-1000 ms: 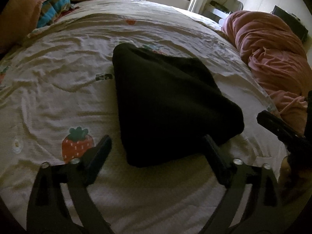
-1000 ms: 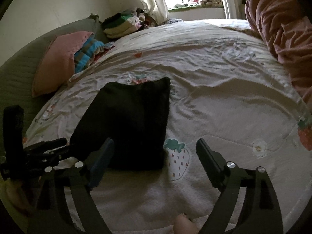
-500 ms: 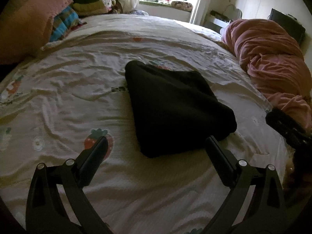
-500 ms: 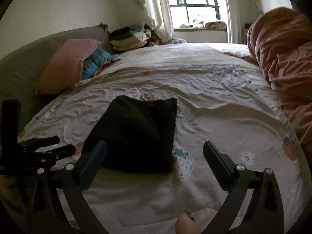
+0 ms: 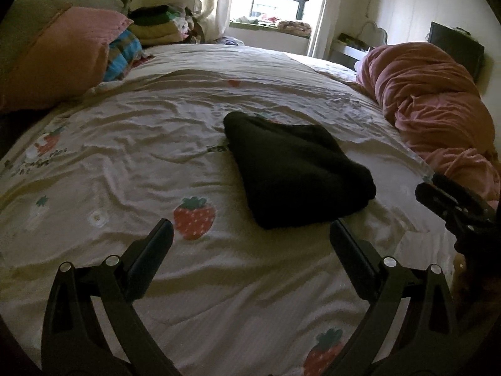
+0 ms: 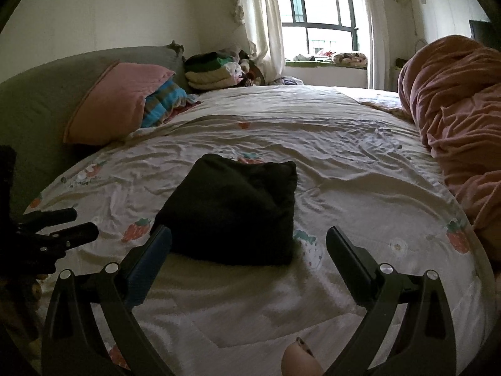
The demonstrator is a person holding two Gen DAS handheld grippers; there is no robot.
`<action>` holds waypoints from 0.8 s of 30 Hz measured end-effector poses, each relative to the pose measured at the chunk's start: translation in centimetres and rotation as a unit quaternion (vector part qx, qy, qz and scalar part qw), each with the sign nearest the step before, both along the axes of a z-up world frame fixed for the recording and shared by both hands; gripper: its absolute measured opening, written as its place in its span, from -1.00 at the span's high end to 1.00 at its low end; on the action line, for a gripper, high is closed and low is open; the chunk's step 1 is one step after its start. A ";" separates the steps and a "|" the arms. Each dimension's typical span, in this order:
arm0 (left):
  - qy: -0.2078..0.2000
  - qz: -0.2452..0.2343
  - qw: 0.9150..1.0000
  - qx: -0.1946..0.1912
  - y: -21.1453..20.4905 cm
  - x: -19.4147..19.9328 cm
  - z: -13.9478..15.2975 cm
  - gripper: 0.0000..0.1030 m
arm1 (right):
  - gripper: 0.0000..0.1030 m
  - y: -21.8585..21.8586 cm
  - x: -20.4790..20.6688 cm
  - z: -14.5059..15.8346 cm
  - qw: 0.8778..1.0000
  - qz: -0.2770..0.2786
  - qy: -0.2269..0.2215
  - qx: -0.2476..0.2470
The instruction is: Fold small clothes
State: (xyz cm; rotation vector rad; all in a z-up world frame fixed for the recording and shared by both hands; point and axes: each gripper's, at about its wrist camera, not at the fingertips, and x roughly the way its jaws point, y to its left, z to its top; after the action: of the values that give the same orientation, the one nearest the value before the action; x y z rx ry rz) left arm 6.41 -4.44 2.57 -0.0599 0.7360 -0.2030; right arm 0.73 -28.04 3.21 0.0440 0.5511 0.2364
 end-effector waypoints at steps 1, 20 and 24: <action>0.000 0.001 1.000 0.001 0.2 -0.2 -0.1 -0.81 | -0.91 0.2 -0.3 -0.1 1.000 0.000 0.000 -0.004; -0.007 0.018 1.000 -0.018 3.1 -3.4 -3.1 -0.81 | -0.91 2.3 -4.6 -3.2 0.999 -0.044 -0.005 -0.027; -0.023 0.015 1.000 -0.011 2.9 -3.9 -3.1 -0.81 | -0.91 2.6 -5.1 -3.6 0.998 -0.056 -0.014 -0.035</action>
State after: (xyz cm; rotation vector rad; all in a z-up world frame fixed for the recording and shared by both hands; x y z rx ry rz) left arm 2.49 -1.56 -0.56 -0.0879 0.6867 -0.1832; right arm -4.34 -25.40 -0.35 0.0028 0.5275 0.1084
